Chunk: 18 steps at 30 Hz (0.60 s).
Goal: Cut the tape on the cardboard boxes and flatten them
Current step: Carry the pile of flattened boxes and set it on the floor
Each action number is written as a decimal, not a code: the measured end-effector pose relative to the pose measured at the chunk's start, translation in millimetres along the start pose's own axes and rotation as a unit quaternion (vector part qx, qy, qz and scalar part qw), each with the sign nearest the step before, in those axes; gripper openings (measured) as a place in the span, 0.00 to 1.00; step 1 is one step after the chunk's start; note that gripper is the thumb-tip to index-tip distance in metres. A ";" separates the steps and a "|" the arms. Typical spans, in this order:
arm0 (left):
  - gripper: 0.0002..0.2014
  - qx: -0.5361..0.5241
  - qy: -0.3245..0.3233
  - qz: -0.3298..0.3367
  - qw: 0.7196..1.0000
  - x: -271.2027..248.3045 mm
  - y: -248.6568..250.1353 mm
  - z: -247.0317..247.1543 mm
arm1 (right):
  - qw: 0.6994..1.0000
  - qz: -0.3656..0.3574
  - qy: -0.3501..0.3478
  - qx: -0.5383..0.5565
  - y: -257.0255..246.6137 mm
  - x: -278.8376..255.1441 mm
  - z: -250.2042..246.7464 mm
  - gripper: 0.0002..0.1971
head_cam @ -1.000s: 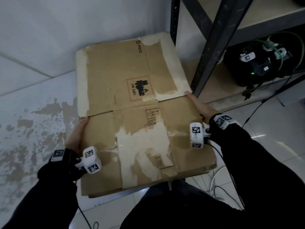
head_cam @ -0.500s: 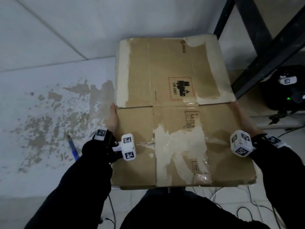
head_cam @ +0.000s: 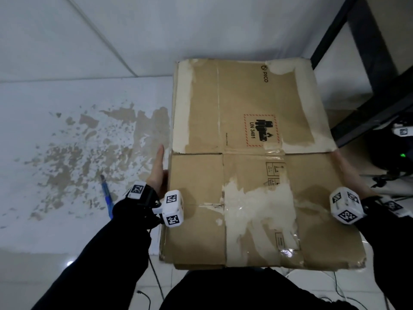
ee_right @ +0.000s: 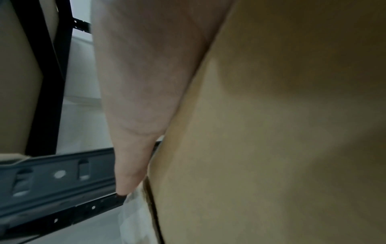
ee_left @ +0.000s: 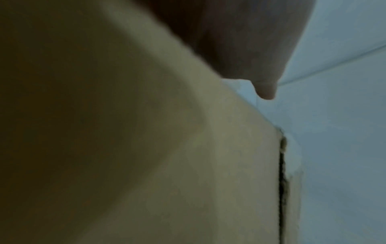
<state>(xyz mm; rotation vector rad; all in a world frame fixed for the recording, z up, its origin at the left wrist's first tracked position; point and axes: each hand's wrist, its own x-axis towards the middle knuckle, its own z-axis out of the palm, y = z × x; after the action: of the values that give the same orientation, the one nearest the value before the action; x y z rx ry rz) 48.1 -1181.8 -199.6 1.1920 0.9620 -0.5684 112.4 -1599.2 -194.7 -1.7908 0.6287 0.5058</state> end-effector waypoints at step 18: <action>0.20 0.046 -0.001 0.086 0.995 10.2 33.3 5.4 | 0.994 0.053 -0.043 0.081 -41.6 5.1 20.8 0.16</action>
<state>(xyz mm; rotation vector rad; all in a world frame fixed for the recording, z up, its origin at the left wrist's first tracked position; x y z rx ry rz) 81.7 -1175.7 -191.1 1.3421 0.8287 -0.4820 142.4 -1570.2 -173.7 -1.5803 0.6874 0.5831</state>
